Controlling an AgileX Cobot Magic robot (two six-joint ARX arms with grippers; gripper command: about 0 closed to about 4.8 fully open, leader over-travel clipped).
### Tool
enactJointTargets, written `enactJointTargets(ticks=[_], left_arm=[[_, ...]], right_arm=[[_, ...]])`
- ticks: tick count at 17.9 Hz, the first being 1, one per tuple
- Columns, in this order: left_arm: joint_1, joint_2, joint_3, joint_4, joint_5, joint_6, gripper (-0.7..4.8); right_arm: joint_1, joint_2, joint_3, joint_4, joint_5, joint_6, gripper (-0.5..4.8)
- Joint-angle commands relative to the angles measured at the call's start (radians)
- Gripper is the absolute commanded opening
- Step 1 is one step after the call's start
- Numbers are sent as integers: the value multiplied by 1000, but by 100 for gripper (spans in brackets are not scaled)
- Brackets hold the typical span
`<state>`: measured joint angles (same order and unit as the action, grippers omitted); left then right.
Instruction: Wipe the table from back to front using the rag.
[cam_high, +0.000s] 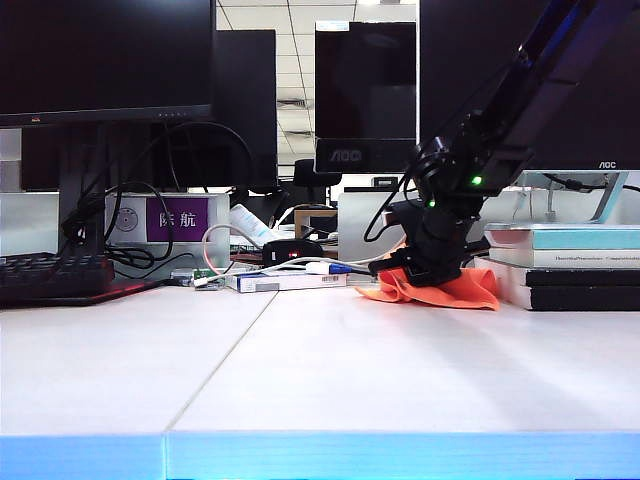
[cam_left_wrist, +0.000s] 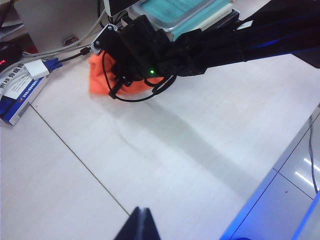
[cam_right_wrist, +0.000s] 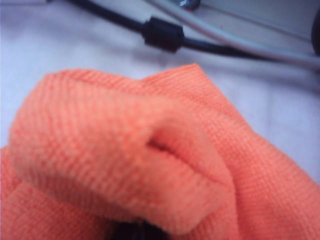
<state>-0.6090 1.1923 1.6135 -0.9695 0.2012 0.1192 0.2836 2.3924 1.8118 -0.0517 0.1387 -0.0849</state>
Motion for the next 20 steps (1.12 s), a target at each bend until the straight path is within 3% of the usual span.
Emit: enactJointTargets(ticks=[1, 14, 20], left_arm=[[-1, -3, 6, 6, 5, -1, -3], [-1, -3, 6, 6, 5, 0, -3], [-1, -3, 6, 5, 5, 0, -3]], right_arm=[[-8, 45, 51, -48, 0, -3, -6], [-70, 113, 172, -6, 15, -3, -6], [-70, 213, 343, -84, -6, -3, -6]])
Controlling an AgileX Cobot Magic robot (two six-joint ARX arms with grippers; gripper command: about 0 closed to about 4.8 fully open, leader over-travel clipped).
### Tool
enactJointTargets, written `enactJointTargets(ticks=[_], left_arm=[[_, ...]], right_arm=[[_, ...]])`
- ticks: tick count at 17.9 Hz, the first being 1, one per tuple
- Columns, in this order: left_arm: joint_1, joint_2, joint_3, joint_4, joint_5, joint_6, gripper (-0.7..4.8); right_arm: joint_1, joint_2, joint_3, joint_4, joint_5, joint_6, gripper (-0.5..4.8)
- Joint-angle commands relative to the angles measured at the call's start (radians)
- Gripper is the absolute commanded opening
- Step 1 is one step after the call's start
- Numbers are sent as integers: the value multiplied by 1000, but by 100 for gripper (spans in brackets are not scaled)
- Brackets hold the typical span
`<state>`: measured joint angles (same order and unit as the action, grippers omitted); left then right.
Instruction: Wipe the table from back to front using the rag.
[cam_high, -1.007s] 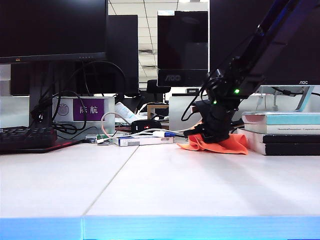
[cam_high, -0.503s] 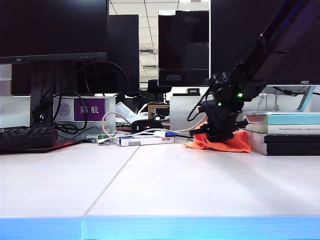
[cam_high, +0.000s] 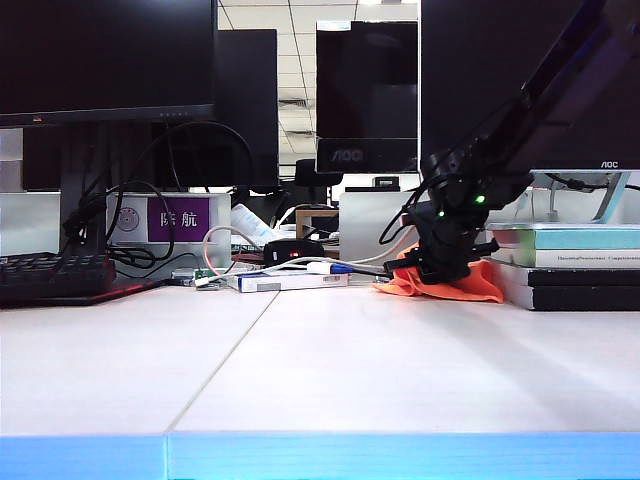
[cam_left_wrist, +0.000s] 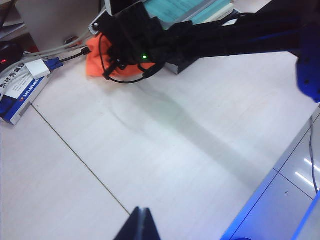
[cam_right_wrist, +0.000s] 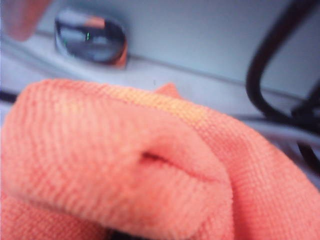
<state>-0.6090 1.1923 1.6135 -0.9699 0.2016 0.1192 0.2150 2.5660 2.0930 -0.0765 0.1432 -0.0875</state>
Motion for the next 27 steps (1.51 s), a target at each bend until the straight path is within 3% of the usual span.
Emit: enactJointTargets(ticks=[1, 14, 17, 18, 19, 21, 23, 27], left_arm=[[-1, -2, 6, 6, 5, 0, -3], [-1, -2, 6, -2, 5, 0, -3], [-1, -2, 6, -12, 5, 0, -3], [-1, -2, 6, -13, 5, 0, -3], [-1, -2, 6, -13, 5, 0, -3], [-1, -2, 5, -13, 5, 0, -3], [-1, -2, 5, -20, 5, 0, -3], [-1, -2, 5, -23, 5, 0, -3]], right_arm=[[-2, 52, 85, -73, -10, 0, -6], [-1, 53, 91, -77, -7, -50, -5], [6, 53, 91, -83, -7, -111, 0], [11, 53, 91, -84, -8, -127, 57], [14, 53, 91, -87, -9, -131, 171], [18, 53, 91, -102, -11, -131, 190], [18, 53, 91, -109, -12, -131, 270], [26, 51, 91, -134, -12, -169, 279]])
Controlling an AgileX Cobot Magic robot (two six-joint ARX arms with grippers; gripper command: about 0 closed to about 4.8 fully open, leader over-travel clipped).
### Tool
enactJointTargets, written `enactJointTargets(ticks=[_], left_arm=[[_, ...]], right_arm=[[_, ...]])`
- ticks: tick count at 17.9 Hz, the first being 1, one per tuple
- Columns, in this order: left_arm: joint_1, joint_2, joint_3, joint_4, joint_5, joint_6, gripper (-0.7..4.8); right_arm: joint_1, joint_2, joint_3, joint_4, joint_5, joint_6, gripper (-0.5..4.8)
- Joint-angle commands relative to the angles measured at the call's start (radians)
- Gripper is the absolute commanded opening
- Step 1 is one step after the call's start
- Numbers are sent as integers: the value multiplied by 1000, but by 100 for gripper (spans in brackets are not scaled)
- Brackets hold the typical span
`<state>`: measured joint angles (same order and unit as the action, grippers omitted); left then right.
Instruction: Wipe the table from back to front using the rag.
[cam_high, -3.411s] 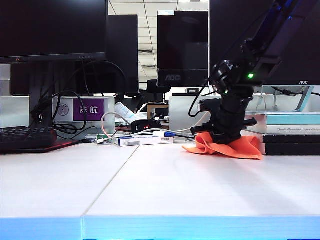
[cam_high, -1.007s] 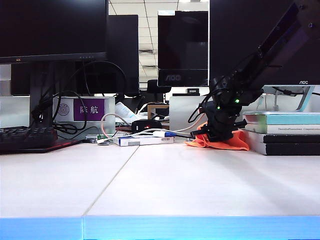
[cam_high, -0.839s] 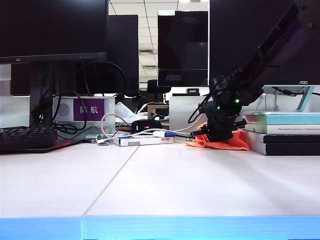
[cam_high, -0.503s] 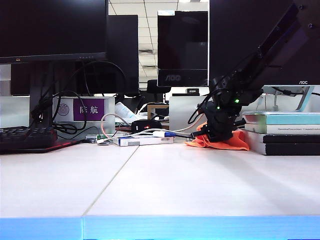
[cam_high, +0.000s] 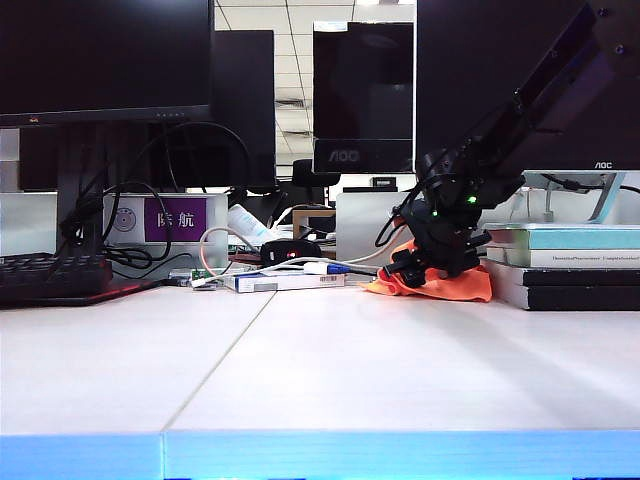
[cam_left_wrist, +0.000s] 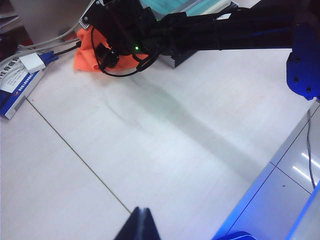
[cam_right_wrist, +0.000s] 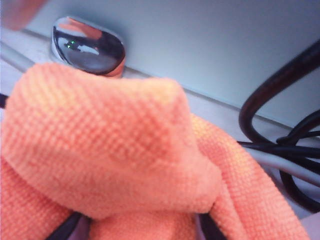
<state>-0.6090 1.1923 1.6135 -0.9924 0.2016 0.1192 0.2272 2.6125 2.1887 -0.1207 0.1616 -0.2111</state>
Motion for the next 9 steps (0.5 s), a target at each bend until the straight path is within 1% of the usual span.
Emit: enactJointTargets(ticks=[1, 2, 3, 4, 9], left_arm=[[-1, -3, 5, -4, 5, 0, -3], [-1, -2, 5, -6, 5, 0, -3], [-1, -2, 5, -7, 5, 0, -3], [-1, -2, 5, -8, 5, 0, -3], [-1, -3, 5, -11, 5, 0, -3]], right_arm=[[19, 5, -5, -98, -31, -65, 289], [24, 5, -5, -106, -30, -76, 291], [29, 5, -5, -108, -29, -81, 312], [32, 5, -5, -112, -29, -86, 317], [54, 5, -5, -132, -24, -89, 317]])
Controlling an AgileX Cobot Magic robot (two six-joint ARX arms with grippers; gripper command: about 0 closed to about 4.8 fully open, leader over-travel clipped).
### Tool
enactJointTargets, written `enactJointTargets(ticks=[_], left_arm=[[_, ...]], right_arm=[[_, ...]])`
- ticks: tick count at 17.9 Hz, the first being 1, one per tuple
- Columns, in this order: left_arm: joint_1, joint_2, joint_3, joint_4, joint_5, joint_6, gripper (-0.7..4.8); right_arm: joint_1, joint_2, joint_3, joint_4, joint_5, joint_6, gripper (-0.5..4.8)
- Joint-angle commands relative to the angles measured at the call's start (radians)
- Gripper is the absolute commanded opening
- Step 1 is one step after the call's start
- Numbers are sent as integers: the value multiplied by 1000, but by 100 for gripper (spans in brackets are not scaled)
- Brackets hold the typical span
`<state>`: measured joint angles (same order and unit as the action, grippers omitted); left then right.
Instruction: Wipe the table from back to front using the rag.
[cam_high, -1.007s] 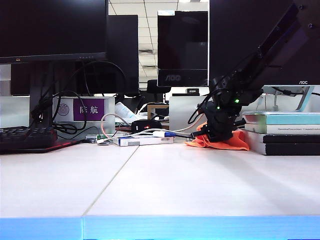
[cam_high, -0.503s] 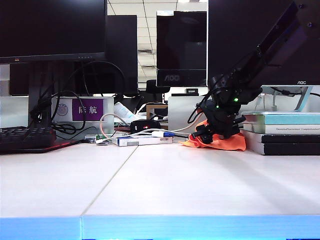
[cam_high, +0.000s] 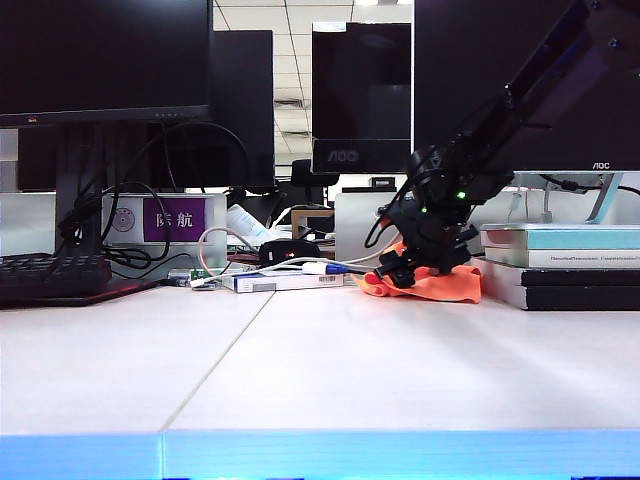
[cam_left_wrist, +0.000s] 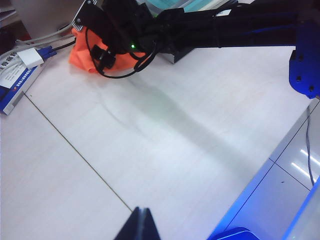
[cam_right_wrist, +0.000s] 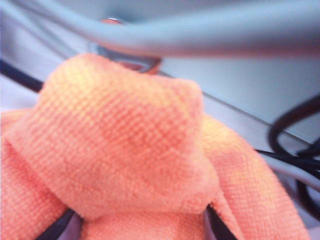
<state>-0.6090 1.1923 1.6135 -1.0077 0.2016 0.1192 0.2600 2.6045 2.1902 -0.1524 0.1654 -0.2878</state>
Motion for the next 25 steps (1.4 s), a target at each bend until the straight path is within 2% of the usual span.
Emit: enactJointTargets(ticks=[1, 7, 9, 16, 25], left_arm=[[-1, -3, 5, 0, 5, 0, -3], [-1, -2, 5, -2, 5, 1, -3], [-1, -3, 5, -2, 5, 1, -3], [-1, -3, 5, -2, 5, 3, -3], [-1, -2, 5, 3, 5, 4, -3]], right_arm=[[30, 13, -7, -116, -25, -12, 317], [78, 13, -6, -150, 66, -13, 318], [89, 13, -6, -150, 80, -14, 338], [112, -13, -5, -158, 131, -23, 337], [121, -86, -5, -204, 113, -31, 339]])
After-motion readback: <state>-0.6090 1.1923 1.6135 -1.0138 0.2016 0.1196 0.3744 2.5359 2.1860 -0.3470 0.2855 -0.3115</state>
